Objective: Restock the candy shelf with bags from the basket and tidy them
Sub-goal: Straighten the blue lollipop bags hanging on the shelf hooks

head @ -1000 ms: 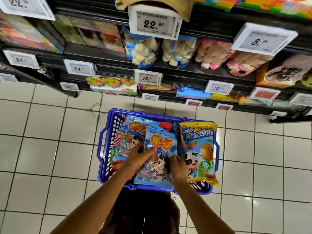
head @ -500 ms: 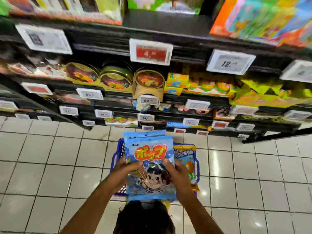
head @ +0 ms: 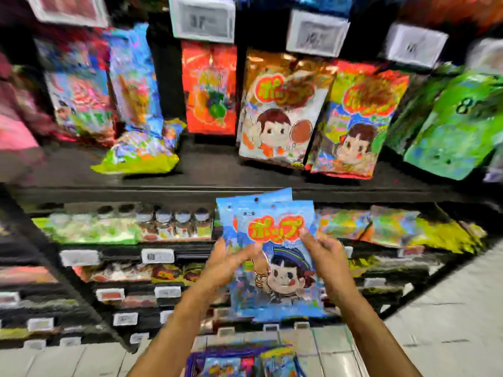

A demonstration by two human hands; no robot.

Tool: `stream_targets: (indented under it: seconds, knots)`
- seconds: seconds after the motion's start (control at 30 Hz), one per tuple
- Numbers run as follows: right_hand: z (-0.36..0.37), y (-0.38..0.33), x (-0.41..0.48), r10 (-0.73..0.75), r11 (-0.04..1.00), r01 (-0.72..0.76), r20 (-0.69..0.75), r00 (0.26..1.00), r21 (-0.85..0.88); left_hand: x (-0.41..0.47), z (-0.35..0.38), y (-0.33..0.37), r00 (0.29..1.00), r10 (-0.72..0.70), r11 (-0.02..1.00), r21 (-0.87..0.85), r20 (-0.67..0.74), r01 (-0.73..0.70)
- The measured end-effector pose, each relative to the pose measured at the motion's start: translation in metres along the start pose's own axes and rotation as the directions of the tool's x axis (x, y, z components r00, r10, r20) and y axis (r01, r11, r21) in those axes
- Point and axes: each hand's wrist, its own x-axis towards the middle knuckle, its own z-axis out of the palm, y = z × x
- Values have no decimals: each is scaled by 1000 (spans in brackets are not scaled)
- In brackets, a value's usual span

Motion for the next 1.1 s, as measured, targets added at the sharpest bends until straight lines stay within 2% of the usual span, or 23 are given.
stream_targets:
  seconds: [0.1, 0.23, 0.4, 0.6, 0.73, 0.8, 0.87, 1.0, 1.1]
  knots:
    - [-10, -54, 11, -77, 996, 79, -33, 996, 44, 7, 9, 61, 992, 117, 993, -10, 42, -117]
    - [-25, -116, 20, -217, 972, 222, -75, 973, 71, 15, 27, 133, 952, 243, 953, 137, 186, -270]
    - [-48, -183, 28, -336, 928, 348, -104, 936, 132, 32, 54, 201, 896, 394, 909, 55, 205, -413]
    - [-75, -265, 48, -422, 882, 444, -158, 893, 155, 48, 103, 281, 797, 544, 810, 82, 262, -581]
    - [-98, -319, 70, -491, 845, 516, -177, 853, 141, 61, 138, 329, 745, 596, 772, 43, 299, -634]
    - [-109, -346, 84, -504, 838, 530, -186, 843, 129, 70, 155, 353, 744, 598, 773, 33, 296, -634]
    - [-117, -368, 98, -475, 847, 505, -193, 859, 164, 77, 168, 375, 754, 597, 778, 29, 272, -627]
    - [-132, -396, 130, -452, 840, 485, -179, 874, 242, 97, 185, 406, 731, 647, 720, 141, 216, -679]
    - [-137, -408, 154, -435, 811, 471, -181, 882, 347, 105, 198, 417, 724, 653, 710, 154, 224, -688]
